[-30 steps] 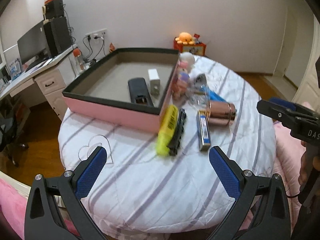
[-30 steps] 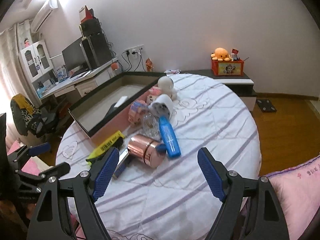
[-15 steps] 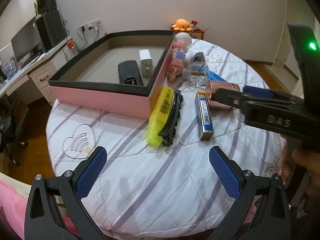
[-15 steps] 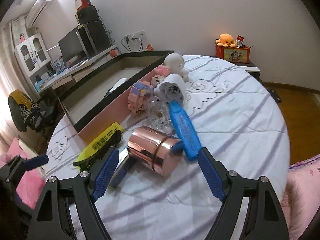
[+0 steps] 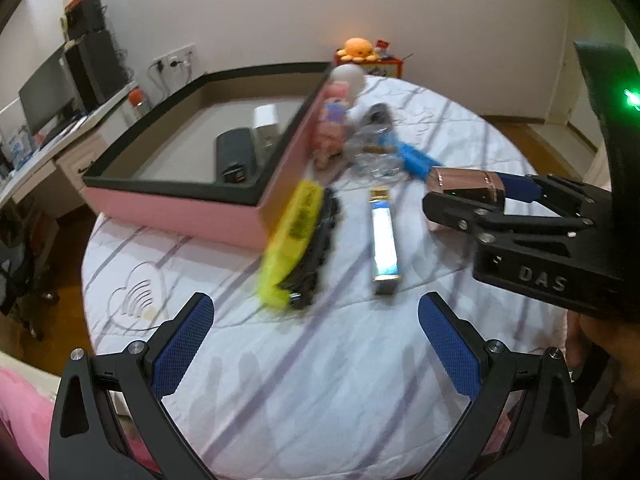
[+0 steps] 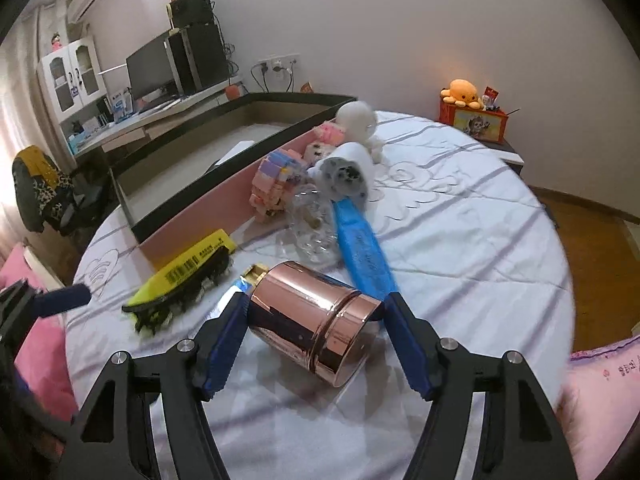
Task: Organize rigid objects
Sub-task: 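Grasp the copper cup with the right gripper while the left grasps the gold-blue box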
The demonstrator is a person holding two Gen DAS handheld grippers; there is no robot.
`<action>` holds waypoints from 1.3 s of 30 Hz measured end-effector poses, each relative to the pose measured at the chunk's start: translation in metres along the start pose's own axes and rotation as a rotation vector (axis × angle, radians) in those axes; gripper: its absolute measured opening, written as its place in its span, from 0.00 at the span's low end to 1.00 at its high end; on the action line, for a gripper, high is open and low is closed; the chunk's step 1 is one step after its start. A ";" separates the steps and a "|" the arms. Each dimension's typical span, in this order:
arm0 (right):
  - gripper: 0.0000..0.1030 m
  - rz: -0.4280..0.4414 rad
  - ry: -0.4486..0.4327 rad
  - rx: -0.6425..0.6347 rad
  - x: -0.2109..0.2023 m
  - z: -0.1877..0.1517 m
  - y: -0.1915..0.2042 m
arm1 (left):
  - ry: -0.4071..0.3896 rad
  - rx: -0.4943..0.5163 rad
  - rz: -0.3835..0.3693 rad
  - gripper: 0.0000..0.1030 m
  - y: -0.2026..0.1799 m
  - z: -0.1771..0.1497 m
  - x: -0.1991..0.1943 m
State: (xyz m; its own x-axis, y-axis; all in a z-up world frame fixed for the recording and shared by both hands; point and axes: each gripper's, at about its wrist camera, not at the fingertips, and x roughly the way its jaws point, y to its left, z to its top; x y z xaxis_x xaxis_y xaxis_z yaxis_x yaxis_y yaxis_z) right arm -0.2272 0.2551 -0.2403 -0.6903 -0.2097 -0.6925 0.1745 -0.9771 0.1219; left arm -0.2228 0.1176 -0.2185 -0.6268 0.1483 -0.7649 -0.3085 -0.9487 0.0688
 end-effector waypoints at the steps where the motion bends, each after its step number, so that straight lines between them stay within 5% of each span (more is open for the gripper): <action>1: 0.68 -0.010 -0.008 0.002 -0.006 -0.002 -0.004 | -0.007 0.002 -0.002 1.00 -0.005 0.001 -0.001; 7: 0.68 -0.051 -0.019 0.050 -0.028 -0.013 -0.046 | -0.064 -0.002 0.014 0.93 -0.028 0.013 0.001; 15: 0.68 0.010 -0.026 0.080 -0.025 -0.017 -0.067 | 0.058 -0.030 -0.011 0.54 -0.042 0.024 0.043; 22: 0.68 0.047 -0.032 0.079 -0.019 -0.017 -0.071 | 0.061 -0.030 -0.040 0.17 -0.047 0.025 0.051; 32: 0.68 0.135 -0.024 0.046 -0.020 -0.024 -0.057 | 0.115 -0.062 -0.106 0.16 -0.033 0.003 0.030; 39: 0.69 0.107 -0.011 0.046 -0.011 -0.029 -0.050 | 0.088 -0.027 -0.045 0.24 -0.043 0.011 0.039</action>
State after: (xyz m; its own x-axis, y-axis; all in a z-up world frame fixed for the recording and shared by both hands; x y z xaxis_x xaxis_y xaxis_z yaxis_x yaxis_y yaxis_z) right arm -0.2077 0.3077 -0.2598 -0.6767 -0.3135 -0.6661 0.2159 -0.9495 0.2275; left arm -0.2421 0.1670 -0.2446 -0.5470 0.1667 -0.8203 -0.3147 -0.9490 0.0170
